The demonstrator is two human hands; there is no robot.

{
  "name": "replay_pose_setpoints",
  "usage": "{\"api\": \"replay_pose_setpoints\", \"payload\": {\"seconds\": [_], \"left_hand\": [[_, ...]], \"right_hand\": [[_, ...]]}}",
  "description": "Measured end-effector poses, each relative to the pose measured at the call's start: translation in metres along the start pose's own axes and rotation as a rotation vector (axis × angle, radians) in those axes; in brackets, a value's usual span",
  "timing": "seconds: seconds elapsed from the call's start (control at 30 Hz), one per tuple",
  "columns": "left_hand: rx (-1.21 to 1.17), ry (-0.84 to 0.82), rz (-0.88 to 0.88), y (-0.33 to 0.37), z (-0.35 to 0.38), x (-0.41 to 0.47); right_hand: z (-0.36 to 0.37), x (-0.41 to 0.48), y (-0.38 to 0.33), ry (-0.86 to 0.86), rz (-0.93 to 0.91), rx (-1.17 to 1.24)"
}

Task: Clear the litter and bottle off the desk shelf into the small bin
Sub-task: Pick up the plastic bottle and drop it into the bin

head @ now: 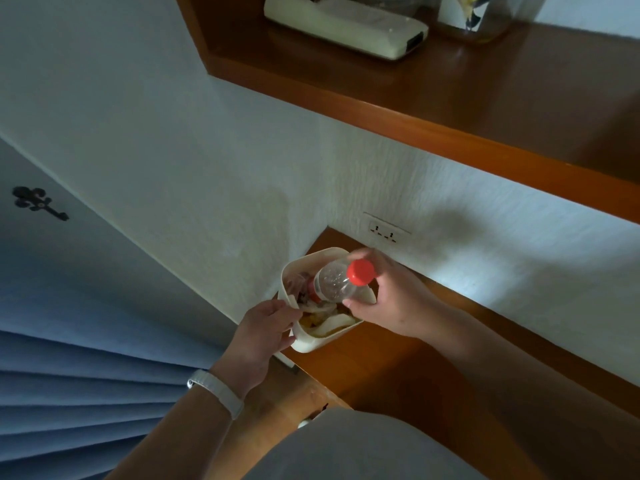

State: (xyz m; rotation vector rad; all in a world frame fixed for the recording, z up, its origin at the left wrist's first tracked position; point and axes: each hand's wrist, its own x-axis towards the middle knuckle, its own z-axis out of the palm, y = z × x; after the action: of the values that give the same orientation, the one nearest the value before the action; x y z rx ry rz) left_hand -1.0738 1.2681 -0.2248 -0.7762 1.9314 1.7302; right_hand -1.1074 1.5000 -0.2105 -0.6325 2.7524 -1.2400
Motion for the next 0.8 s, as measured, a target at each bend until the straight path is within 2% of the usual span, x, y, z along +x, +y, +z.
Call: {"api": "replay_pose_setpoints", "payload": {"seconds": [0.13,0.47,0.57,0.7,0.8], "left_hand": [[0.036,-0.003,0.052,0.004,0.006,-0.001],[-0.112,-0.006,0.004,0.003,-0.002,0.000],[-0.169,0.023,-0.030,-0.001,-0.004,0.001],[-0.197,0.044,-0.041,-0.007,-0.008,0.003],[-0.187,0.034,-0.026,-0.013,-0.010,0.005]], "right_hand": [[0.005,0.003,-0.008,-0.142,-0.039,-0.018],[0.002,0.001,-0.004,-0.200,-0.096,-0.144],[-0.006,-0.005,-0.005,-0.178,-0.051,-0.119],[-0.013,-0.016,0.001,-0.164,0.086,0.043],[-0.007,-0.022,0.014,-0.046,0.216,0.162]]}}
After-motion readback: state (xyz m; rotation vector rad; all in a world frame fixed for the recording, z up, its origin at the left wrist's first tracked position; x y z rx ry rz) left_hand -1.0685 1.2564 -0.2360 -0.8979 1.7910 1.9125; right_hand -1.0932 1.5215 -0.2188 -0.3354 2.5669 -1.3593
